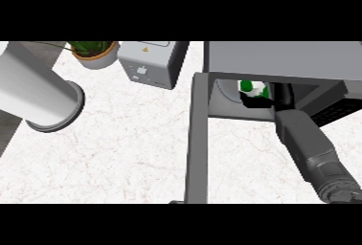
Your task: Pick up the milk, place it into the microwave and close the microwave
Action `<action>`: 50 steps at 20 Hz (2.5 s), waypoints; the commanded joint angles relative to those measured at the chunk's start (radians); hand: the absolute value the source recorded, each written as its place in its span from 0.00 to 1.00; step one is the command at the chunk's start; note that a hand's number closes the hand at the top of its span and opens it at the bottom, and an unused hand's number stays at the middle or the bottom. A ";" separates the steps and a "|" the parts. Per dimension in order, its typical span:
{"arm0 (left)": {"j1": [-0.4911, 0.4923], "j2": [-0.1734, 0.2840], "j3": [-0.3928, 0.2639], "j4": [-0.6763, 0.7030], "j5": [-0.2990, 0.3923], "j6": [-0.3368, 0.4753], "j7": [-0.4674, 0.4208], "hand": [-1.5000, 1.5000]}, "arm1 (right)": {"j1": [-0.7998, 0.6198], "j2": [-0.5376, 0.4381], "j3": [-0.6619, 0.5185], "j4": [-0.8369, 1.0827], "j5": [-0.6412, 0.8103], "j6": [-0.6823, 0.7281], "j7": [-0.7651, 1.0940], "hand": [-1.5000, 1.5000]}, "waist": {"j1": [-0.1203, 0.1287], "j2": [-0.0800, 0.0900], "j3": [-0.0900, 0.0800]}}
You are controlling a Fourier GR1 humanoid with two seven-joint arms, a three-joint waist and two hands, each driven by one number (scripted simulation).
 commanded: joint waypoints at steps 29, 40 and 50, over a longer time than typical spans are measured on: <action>-0.142 0.070 -0.021 0.077 -0.062 -0.001 -0.005 0.00 | -0.135 -0.195 -0.001 0.083 0.008 -0.127 0.081 1.00 | 0.097 0.064 0.005; -0.160 0.078 -0.045 0.082 -0.110 -0.031 0.000 0.00 | -0.132 -0.261 0.056 0.126 0.060 -0.310 0.118 1.00 | 0.117 0.085 -0.005; -0.197 0.056 -0.087 0.118 -0.173 -0.044 -0.004 0.00 | -0.250 -0.109 0.071 0.118 0.057 -0.058 0.158 0.00 | 0.130 0.060 -0.002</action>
